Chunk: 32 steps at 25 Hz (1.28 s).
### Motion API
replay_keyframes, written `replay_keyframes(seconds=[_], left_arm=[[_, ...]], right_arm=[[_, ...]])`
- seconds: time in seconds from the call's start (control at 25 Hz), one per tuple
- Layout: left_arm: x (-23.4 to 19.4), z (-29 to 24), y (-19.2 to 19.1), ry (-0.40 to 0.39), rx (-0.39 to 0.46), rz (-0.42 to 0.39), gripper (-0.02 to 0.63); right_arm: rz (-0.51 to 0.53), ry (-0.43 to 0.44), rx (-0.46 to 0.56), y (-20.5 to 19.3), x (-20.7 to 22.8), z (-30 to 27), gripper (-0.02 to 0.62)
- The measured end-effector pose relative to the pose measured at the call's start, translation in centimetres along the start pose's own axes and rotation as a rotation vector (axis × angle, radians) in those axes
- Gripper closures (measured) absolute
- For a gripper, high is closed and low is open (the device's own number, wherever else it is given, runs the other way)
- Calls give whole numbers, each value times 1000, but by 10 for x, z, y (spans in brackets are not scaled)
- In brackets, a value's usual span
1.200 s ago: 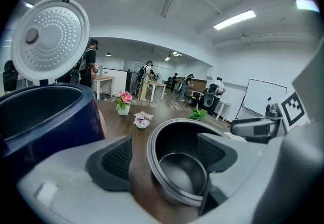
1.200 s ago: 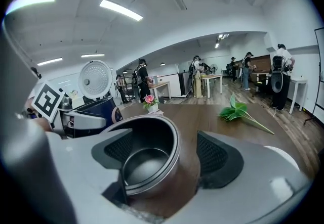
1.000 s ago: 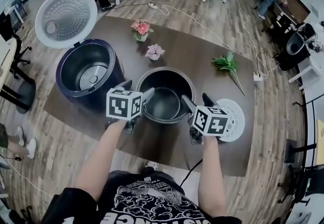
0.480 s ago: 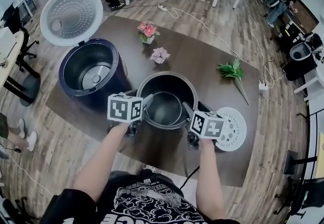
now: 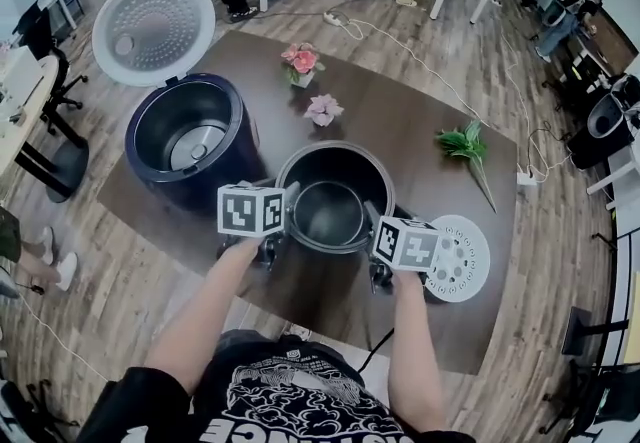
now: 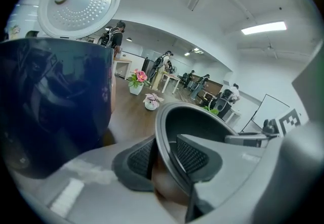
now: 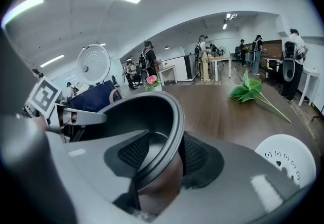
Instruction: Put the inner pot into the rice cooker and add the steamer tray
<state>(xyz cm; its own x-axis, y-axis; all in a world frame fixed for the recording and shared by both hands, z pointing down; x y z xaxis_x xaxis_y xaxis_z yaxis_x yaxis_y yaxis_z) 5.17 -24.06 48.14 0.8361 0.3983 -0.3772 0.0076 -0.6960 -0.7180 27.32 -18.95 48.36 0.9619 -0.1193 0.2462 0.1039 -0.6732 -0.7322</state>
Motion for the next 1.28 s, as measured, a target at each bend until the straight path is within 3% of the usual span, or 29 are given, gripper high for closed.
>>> replay_keyframes(seconds=[0.44,1.28], left_arm=[[4,16,9,33,55,6,498],[23,82,86,-13,264,-38,503]], right_arm=[[34,-20,41,18,-6,12,457],[115,10,267,101,-44,63,469]])
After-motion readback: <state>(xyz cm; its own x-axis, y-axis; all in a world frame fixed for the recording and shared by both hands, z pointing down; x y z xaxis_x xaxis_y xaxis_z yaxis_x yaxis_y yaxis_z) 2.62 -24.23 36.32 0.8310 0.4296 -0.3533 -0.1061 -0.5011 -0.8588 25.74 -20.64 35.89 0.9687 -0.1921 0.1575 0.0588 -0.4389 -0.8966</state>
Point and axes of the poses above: the fingertips, and each gripper's own axes: z backward along the fingers, x to its right, y out of its top, the point moved 5 cm from there along z, backward along the fingers, and after that the axes turned 1 degree about -x, right-handed, at the moved point
